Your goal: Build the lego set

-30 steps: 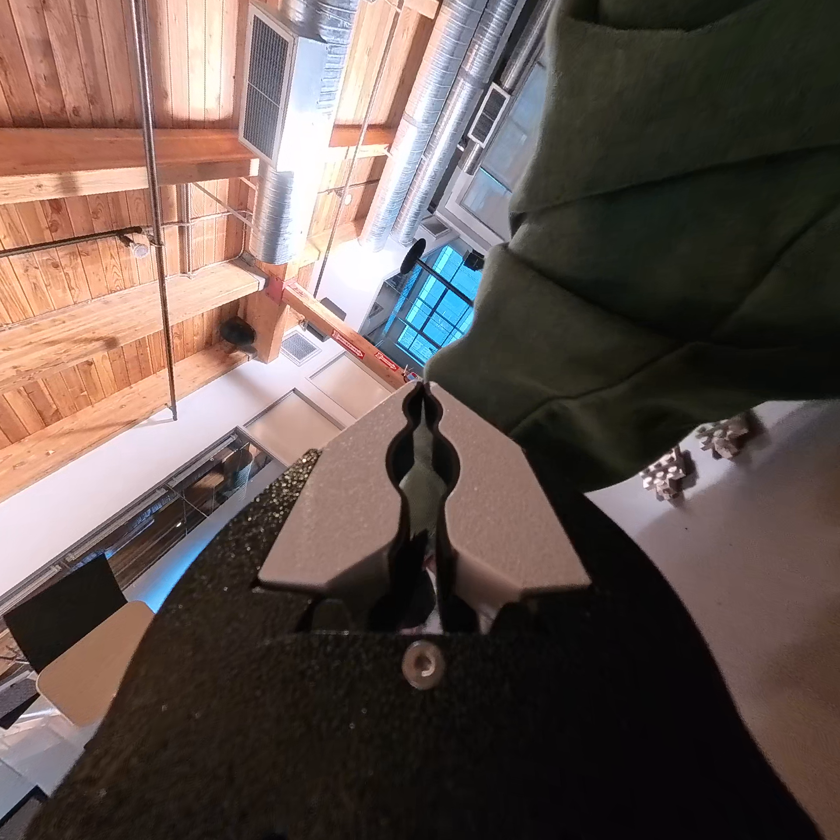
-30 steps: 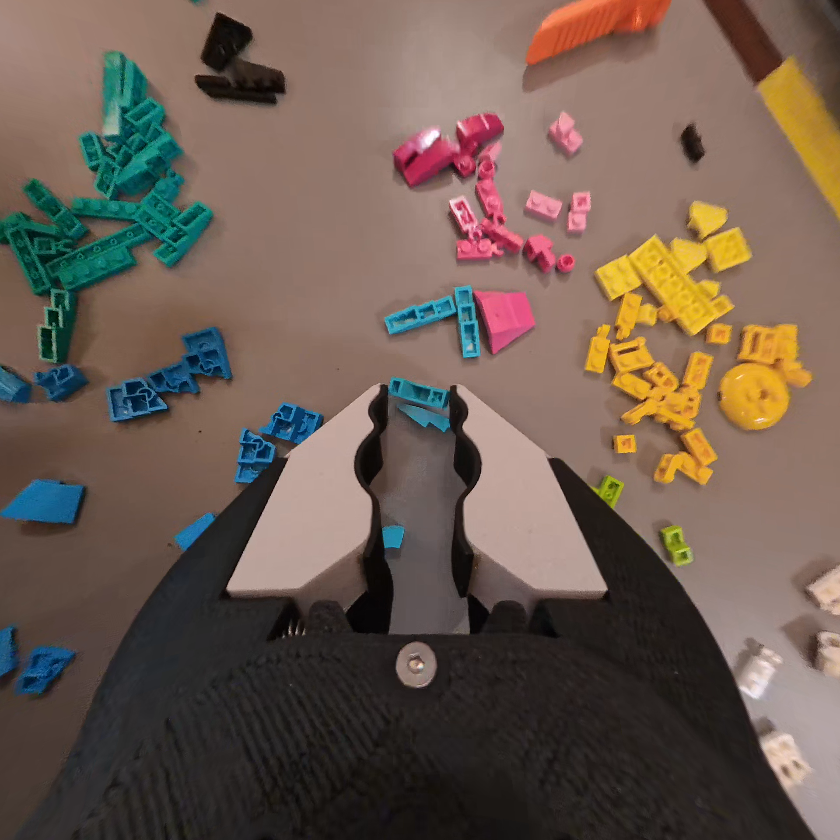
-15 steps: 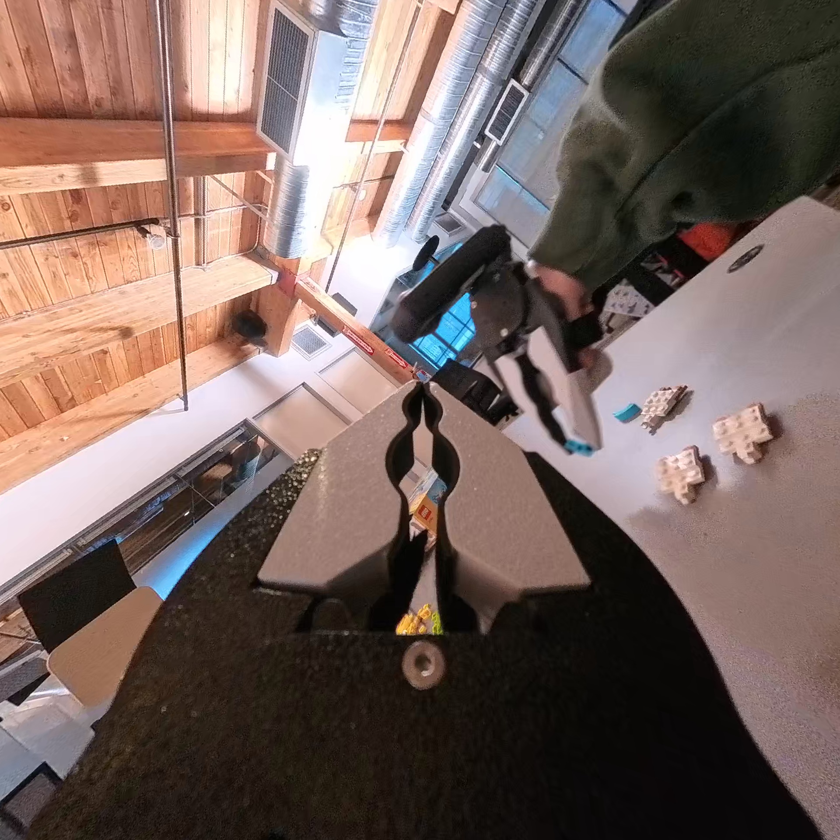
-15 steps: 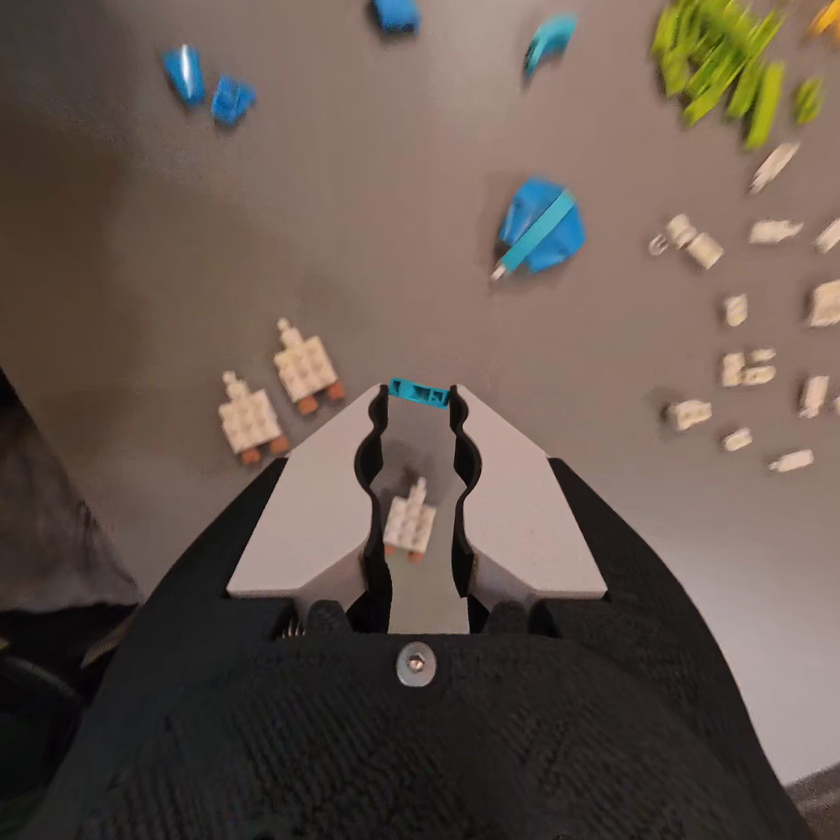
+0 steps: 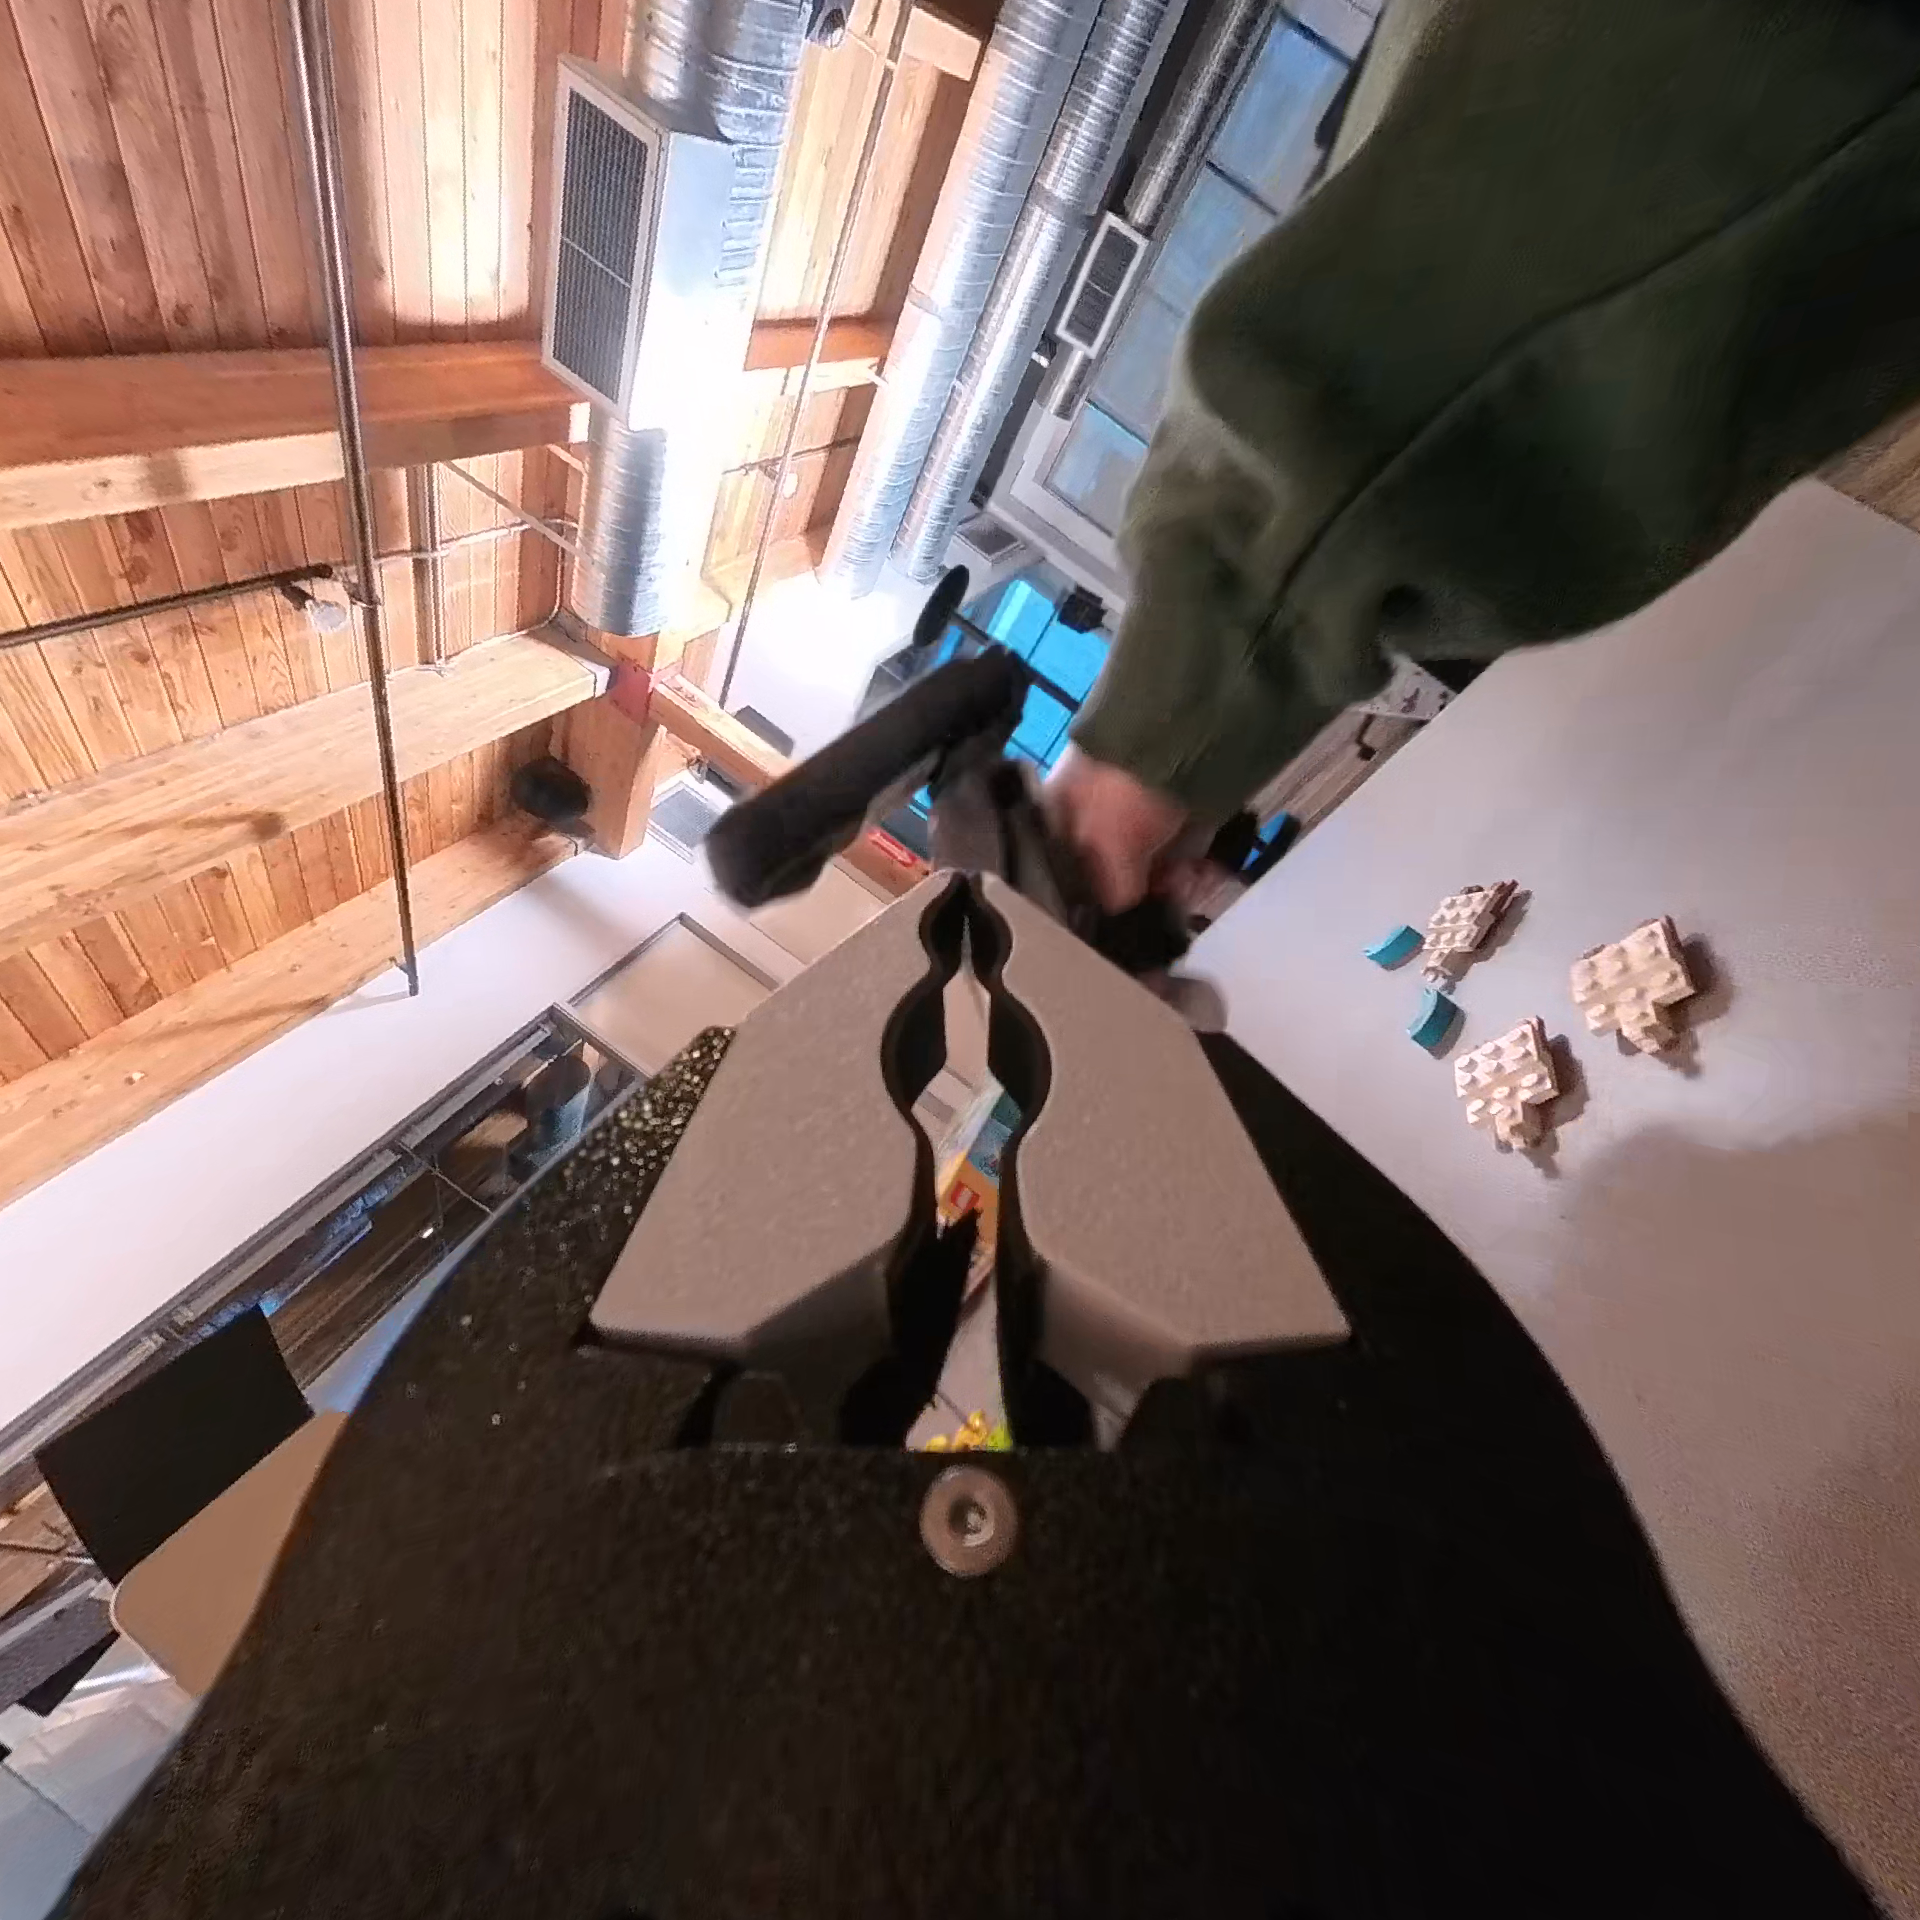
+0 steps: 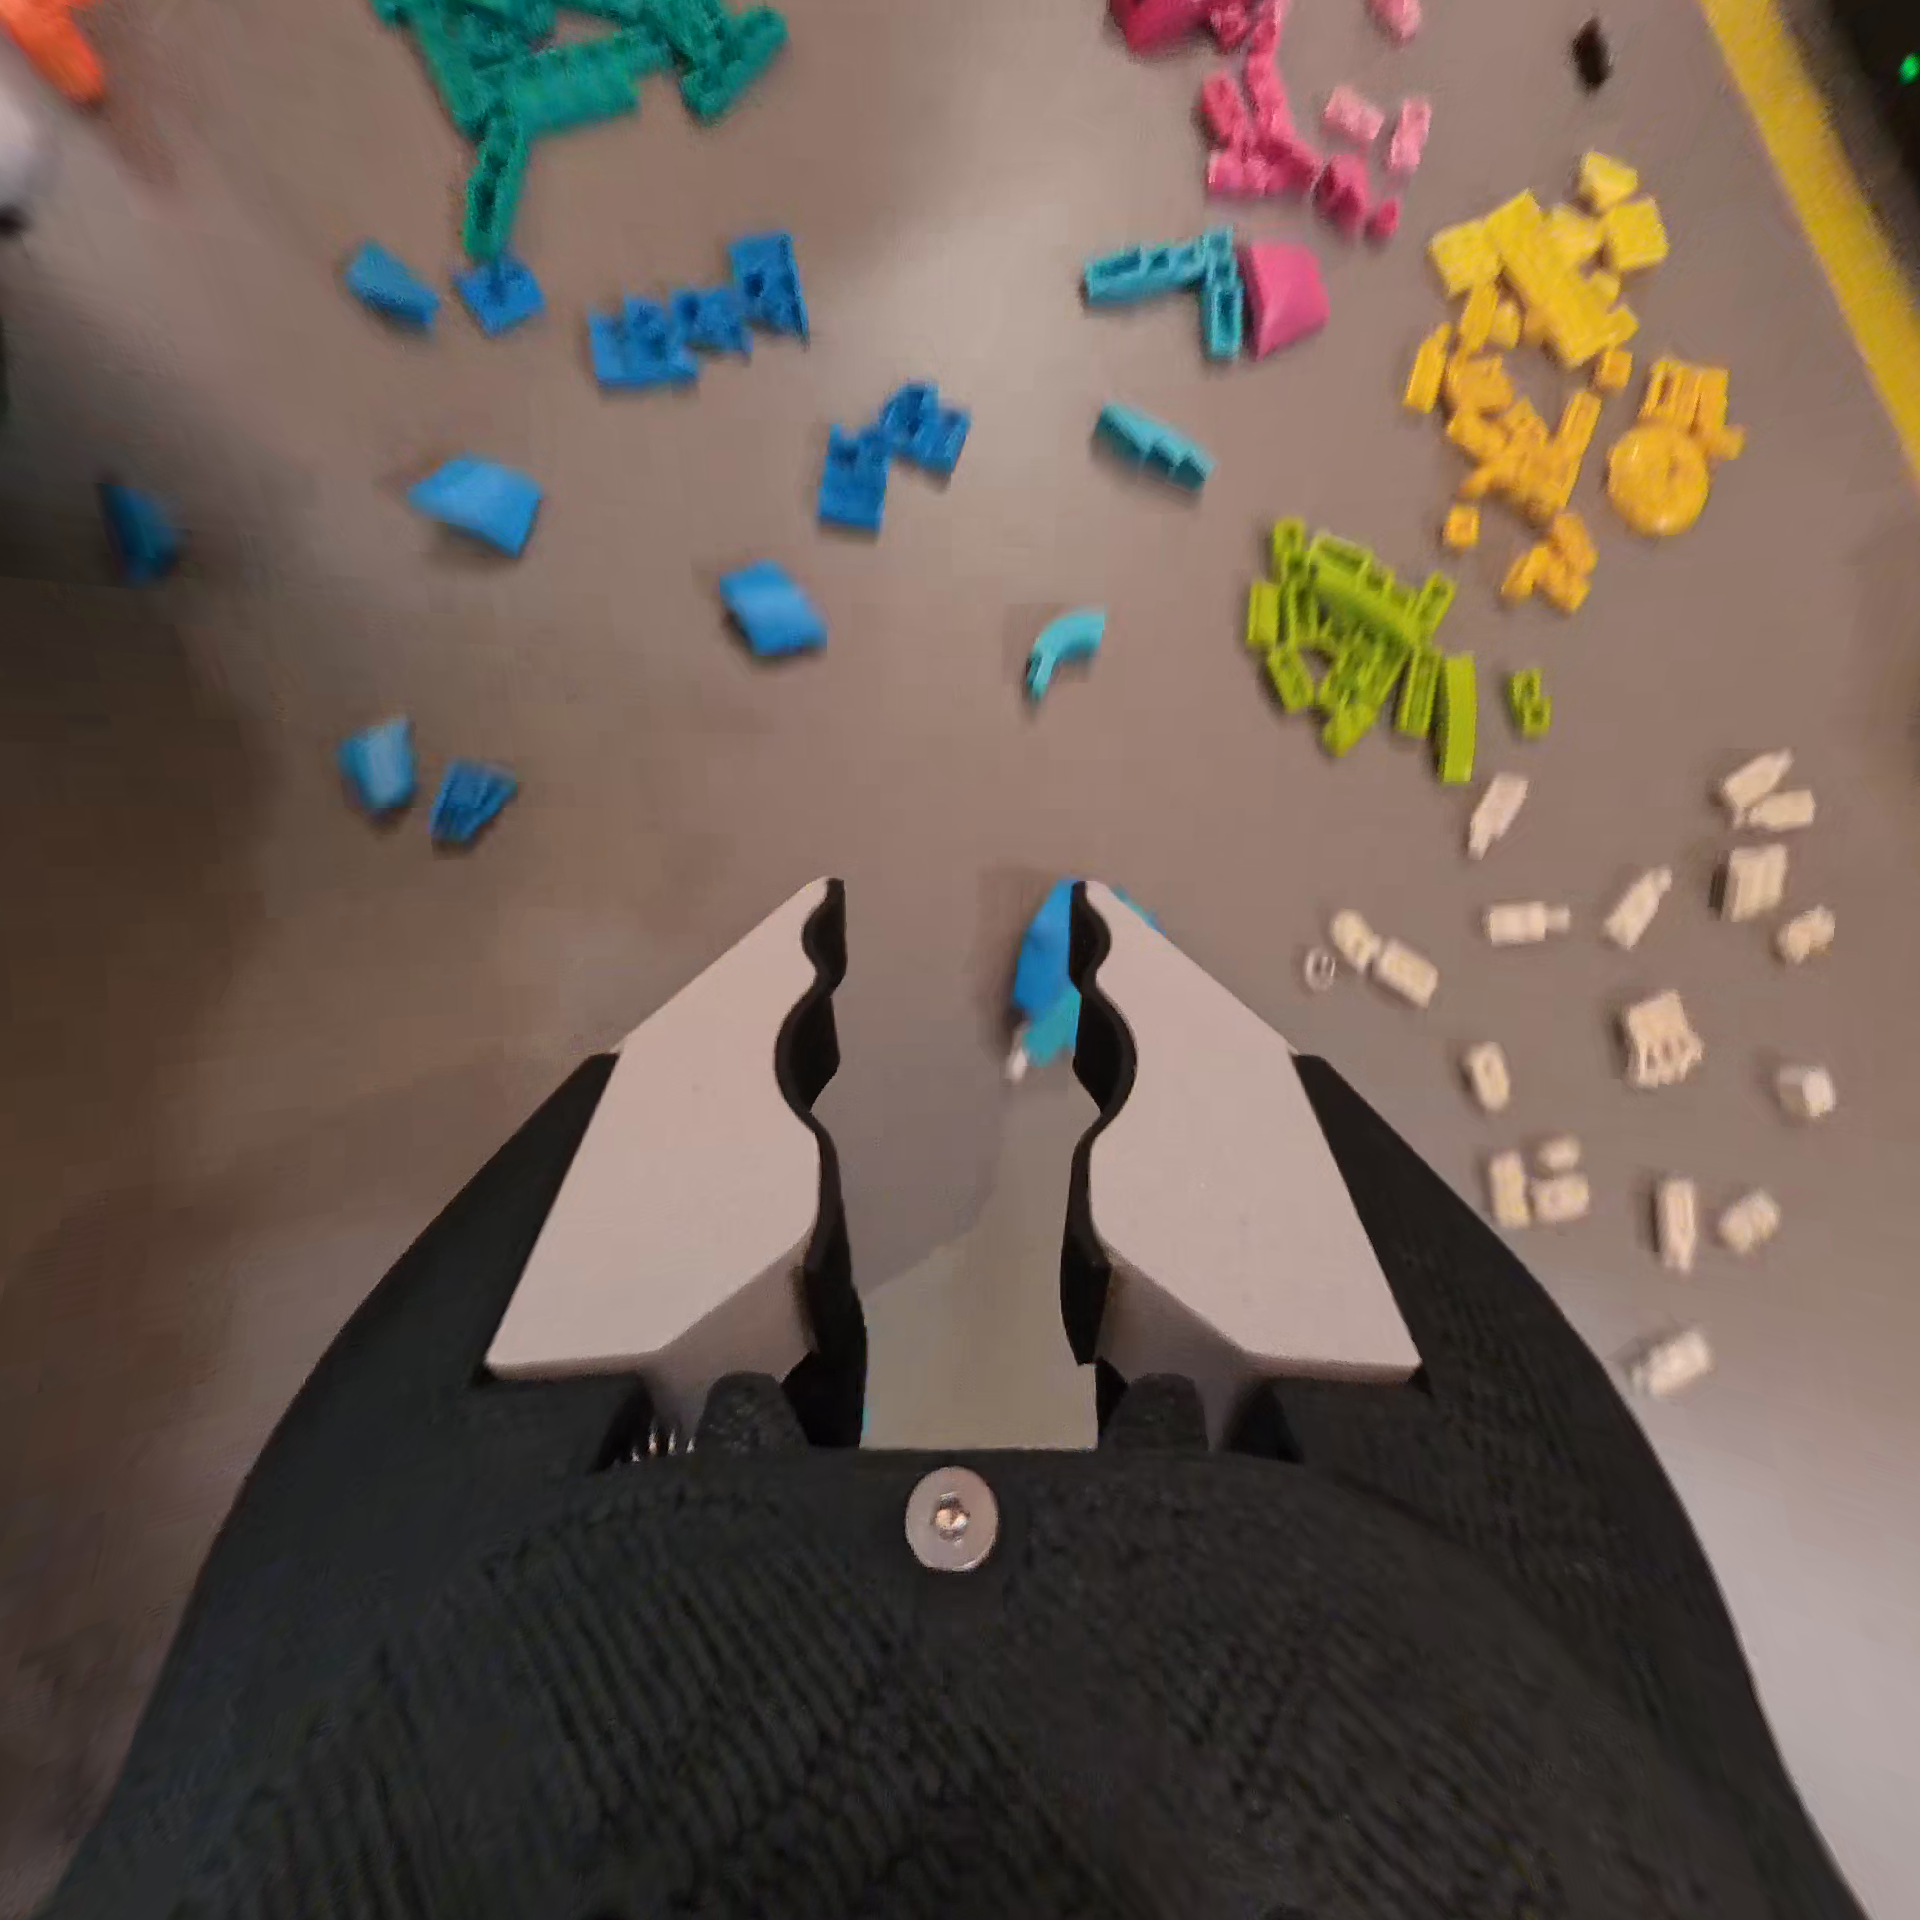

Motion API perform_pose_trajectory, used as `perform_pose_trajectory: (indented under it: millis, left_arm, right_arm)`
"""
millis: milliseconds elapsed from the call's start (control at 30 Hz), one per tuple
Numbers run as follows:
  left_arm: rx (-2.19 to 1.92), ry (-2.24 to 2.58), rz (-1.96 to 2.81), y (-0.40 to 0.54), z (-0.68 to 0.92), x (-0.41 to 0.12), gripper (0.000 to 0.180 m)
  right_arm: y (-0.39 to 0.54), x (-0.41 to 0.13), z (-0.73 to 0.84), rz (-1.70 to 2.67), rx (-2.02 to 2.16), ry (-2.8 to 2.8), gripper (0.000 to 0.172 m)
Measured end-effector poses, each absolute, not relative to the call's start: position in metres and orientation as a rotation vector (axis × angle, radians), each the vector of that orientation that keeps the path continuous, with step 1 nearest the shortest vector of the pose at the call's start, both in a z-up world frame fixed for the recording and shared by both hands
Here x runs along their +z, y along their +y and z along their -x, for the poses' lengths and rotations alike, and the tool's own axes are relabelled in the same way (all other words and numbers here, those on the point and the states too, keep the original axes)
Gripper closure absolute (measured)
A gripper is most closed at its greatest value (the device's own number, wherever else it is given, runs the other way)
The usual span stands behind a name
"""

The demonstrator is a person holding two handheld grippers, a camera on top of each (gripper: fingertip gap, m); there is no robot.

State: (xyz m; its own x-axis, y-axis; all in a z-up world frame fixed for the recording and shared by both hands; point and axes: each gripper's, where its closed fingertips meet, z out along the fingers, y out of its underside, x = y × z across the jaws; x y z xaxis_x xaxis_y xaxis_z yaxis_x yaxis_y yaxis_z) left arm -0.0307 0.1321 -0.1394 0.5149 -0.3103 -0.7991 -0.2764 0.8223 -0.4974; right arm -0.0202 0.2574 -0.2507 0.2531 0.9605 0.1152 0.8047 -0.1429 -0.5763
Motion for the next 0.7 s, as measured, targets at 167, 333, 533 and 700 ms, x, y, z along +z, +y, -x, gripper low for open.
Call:
perform_pose_trajectory:
  millis: [167,333,533,700]
  left_arm:
    - [-0.006,1.042,0.655,0.139,0.035,-0.141,0.180]
    - [-0.010,1.034,0.654,0.139,0.037,-0.139,0.180]
    - [0.007,1.040,0.653,0.140,0.038,-0.139,0.180]
    - [0.004,1.035,0.653,0.140,0.039,-0.138,0.180]
  right_arm:
    - [0.295,-0.283,0.080,2.214,0.478,-1.390,0.131]
    - [0.304,-0.304,0.084,2.246,0.381,-1.403,0.161]
    - [0.285,-0.276,0.053,2.143,0.362,-1.415,0.166]
    - [0.232,-0.259,-0.043,2.260,0.257,-1.357,0.166]
